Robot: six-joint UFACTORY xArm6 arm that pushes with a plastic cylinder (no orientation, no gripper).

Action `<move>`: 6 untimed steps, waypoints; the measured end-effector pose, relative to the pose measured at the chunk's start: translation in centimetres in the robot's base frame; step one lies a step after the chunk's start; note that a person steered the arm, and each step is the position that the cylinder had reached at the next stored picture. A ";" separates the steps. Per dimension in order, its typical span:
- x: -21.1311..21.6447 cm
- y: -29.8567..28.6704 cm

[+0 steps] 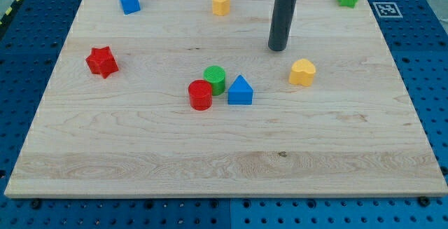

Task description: Move your arm to the right side of the yellow heart

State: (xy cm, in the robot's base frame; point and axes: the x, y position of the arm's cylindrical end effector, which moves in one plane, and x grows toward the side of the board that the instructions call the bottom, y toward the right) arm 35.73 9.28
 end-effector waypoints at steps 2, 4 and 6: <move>-1.1 0.0; 2.1 7.5; 6.6 7.8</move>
